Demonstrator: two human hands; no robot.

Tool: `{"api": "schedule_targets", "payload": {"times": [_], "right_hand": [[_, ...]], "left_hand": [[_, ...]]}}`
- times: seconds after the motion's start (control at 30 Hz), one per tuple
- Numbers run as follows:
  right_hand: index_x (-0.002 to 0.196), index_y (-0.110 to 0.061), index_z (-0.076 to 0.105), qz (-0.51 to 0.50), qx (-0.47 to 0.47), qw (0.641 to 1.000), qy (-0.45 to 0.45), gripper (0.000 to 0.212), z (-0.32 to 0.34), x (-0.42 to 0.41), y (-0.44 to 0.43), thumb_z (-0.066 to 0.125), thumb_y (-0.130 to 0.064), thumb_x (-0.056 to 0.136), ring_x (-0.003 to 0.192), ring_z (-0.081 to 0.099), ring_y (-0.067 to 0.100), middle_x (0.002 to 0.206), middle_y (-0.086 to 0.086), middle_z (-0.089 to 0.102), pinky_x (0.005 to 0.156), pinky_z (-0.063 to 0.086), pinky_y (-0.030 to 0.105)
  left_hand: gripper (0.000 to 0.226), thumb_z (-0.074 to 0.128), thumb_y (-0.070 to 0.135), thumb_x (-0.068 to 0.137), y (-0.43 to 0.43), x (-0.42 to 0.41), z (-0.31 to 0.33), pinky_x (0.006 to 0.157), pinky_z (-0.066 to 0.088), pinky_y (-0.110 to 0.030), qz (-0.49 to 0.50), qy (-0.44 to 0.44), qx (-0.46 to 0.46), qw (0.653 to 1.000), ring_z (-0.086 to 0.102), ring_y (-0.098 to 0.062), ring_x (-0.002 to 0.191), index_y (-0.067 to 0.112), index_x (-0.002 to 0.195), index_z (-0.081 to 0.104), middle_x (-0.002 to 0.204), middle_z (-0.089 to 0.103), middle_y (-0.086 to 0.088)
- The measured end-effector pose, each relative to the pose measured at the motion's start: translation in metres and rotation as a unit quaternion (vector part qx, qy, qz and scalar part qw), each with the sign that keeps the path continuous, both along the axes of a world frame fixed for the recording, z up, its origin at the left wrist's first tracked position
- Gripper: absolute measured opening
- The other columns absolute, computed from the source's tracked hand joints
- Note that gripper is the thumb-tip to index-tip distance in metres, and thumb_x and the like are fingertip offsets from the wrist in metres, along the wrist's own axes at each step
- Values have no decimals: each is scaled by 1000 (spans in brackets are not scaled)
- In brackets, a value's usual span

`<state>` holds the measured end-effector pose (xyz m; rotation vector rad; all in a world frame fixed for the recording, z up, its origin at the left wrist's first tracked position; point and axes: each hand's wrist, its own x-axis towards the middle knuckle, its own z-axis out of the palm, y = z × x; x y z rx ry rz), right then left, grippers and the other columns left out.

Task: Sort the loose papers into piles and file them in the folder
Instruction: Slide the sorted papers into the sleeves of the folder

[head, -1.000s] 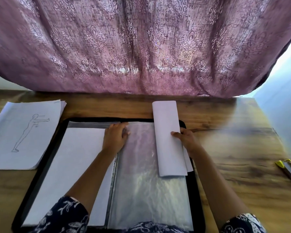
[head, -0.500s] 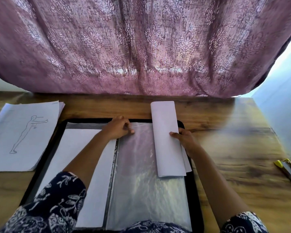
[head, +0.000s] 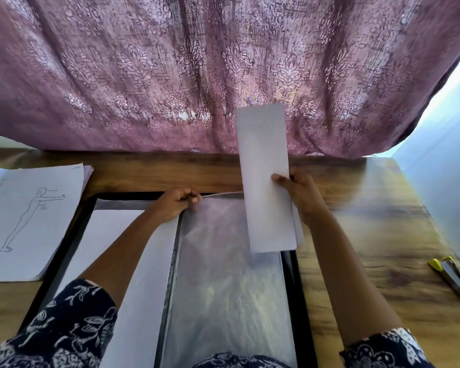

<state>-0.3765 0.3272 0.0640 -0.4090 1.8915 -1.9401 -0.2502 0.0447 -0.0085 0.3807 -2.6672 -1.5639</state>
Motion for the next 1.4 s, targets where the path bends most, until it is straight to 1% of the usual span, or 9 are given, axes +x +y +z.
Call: {"api": "schedule_targets", "payload": {"times": [0.27, 0.47, 0.6, 0.77, 0.97, 1.1, 1.23, 1.3, 1.4], "right_hand": [[106, -17, 62, 2, -88, 988, 124, 22, 38, -16, -72, 64, -11, 85, 87, 66, 11, 94, -10, 71, 79, 56, 34], [109, -1, 55, -24, -137, 989, 46, 22, 18, -24, -109, 56, 8, 89, 77, 66, 2, 81, -16, 72, 68, 53, 20], [98, -10, 59, -41, -167, 985, -24, 20, 8, -25, -123, 60, 7, 86, 78, 66, 10, 86, -8, 71, 70, 55, 26], [97, -10, 57, -45, -203, 974, -87, 26, -8, -20, -127, 53, 14, 87, 82, 64, 16, 93, 2, 67, 79, 56, 34], [95, -7, 58, -25, -170, 979, -106, 24, -22, -20, -120, 53, 14, 86, 79, 67, 13, 94, 3, 66, 72, 56, 29], [111, -1, 54, -4, -123, 987, -107, 29, -23, -24, -117, 52, 14, 87, 82, 65, 13, 99, 5, 65, 72, 57, 25], [123, 7, 51, 15, -55, 993, -101, 38, -21, -32, -112, 52, 15, 86, 84, 63, 15, 111, 13, 61, 83, 54, 35], [122, 6, 52, 24, -24, 995, -92, 37, -19, -33, -109, 53, 15, 86, 84, 62, 16, 115, 16, 60, 86, 52, 39], [123, 6, 52, 41, 26, 996, -78, 37, -15, -33, -106, 54, 13, 87, 93, 62, 22, 118, 17, 60, 85, 52, 35]], "left_hand": [[5, 67, 25, 90, 14, 1, -6, 70, 44, -14, -17, 8, -121, 993, 62, 3, 76, 25, 87, 70, 78, 68, 16], [30, 61, 26, 93, 16, 23, -32, 108, 34, -27, -76, 60, -241, 966, 43, -7, 133, 19, 122, 65, 137, 55, 9], [24, 56, 24, 95, 17, 21, -33, 114, 30, -35, -74, 49, -260, 962, 35, -16, 140, 16, 115, 67, 148, 44, -2], [35, 42, 40, 88, 18, 27, -28, 102, 41, -45, 0, 94, -334, 938, 55, -26, 121, 24, 102, 71, 126, 63, -4], [29, 52, 42, 84, 22, 36, -19, 70, 48, -29, 131, 129, -298, 937, 61, -17, 82, 23, 86, 74, 89, 71, 7], [14, 64, 29, 82, 20, 34, -20, 70, 51, -31, 125, 127, -284, 942, 61, -18, 82, 20, 83, 75, 87, 70, 5], [6, 73, 11, 84, 16, 30, -18, 71, 45, -13, 153, 112, -213, 959, 56, -8, 84, 17, 84, 74, 89, 62, 10], [6, 72, 12, 84, 15, 25, -13, 72, 45, -18, 132, 104, -209, 963, 57, -13, 82, 17, 85, 74, 88, 64, 6], [5, 69, 15, 87, 20, 16, -4, 69, 37, -6, 95, 70, -195, 974, 58, -10, 79, 20, 86, 71, 84, 67, 7]]}}
